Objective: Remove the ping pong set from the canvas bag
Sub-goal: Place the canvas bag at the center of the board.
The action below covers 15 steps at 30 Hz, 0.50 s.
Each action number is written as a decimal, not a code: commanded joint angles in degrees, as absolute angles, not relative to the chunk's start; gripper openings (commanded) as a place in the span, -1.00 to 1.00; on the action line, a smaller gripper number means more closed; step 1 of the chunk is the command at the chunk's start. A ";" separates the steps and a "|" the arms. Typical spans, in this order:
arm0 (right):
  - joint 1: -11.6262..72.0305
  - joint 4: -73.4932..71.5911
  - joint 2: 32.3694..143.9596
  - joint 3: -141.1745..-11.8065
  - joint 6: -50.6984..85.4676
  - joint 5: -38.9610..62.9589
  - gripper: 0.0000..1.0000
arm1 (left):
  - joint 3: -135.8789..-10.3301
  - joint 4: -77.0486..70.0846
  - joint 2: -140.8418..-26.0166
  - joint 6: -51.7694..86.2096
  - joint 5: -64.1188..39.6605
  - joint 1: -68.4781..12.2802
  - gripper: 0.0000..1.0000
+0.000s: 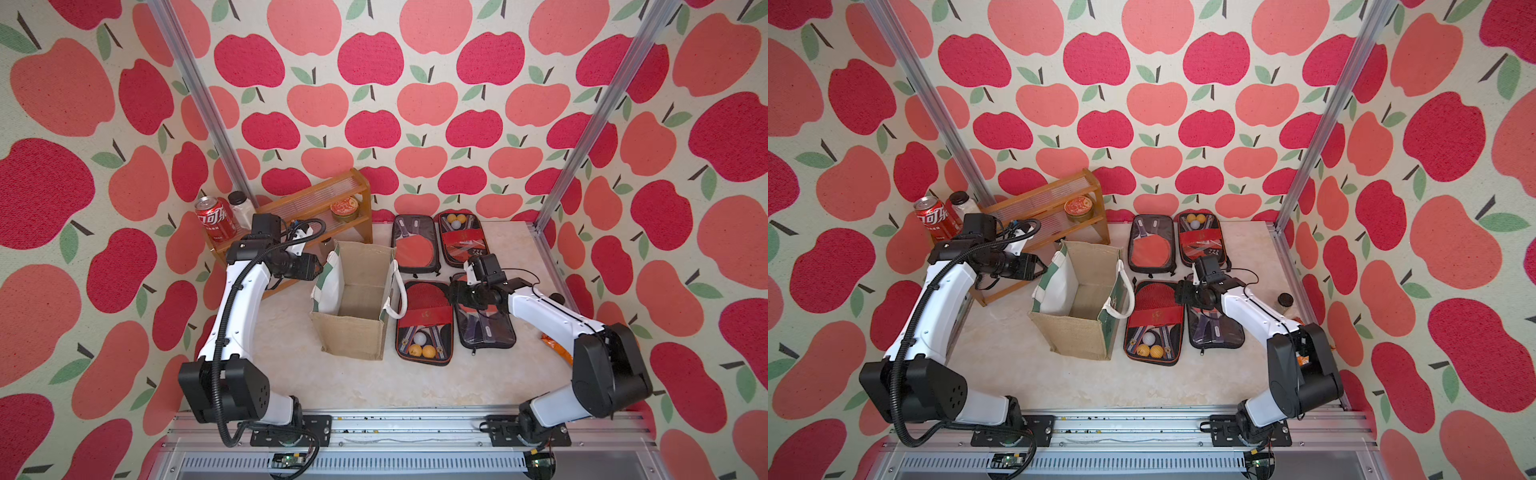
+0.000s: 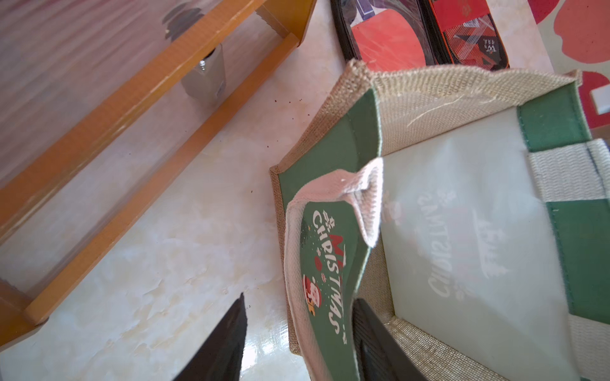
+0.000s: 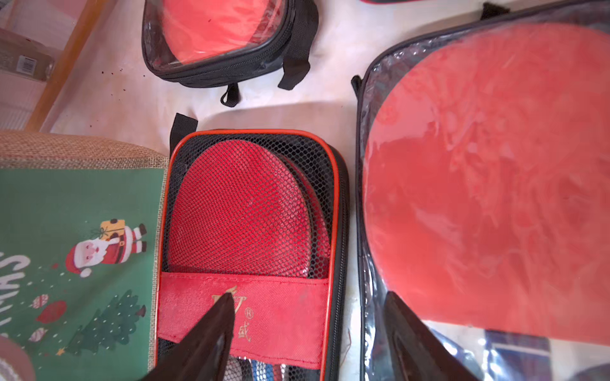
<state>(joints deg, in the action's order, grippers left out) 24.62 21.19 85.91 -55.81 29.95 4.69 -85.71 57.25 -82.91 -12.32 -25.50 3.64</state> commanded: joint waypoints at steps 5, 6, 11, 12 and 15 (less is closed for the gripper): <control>24.52 25.27 84.95 -58.79 26.30 1.32 0.46 | -89.72 56.95 -80.92 -9.44 -28.62 7.15 0.10; 24.52 25.25 84.96 -58.80 26.20 1.18 0.46 | -89.89 56.80 -80.98 -9.17 -29.16 7.52 0.10; 24.48 25.72 84.97 -58.93 25.37 -1.12 0.47 | -86.37 53.81 -80.62 -9.40 -27.78 7.74 0.29; 24.52 25.90 84.92 -58.97 25.00 -1.75 0.47 | -84.97 52.59 -80.50 -9.48 -26.73 7.72 0.36; 24.52 26.66 84.65 -59.53 23.58 -4.72 0.49 | -79.75 48.13 -80.33 -10.13 -23.76 7.89 0.52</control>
<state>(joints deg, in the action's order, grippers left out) 24.62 24.58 85.73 -57.65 25.91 -0.89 -83.31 52.07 -80.71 -9.82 -26.57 7.53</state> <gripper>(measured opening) 0.741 0.739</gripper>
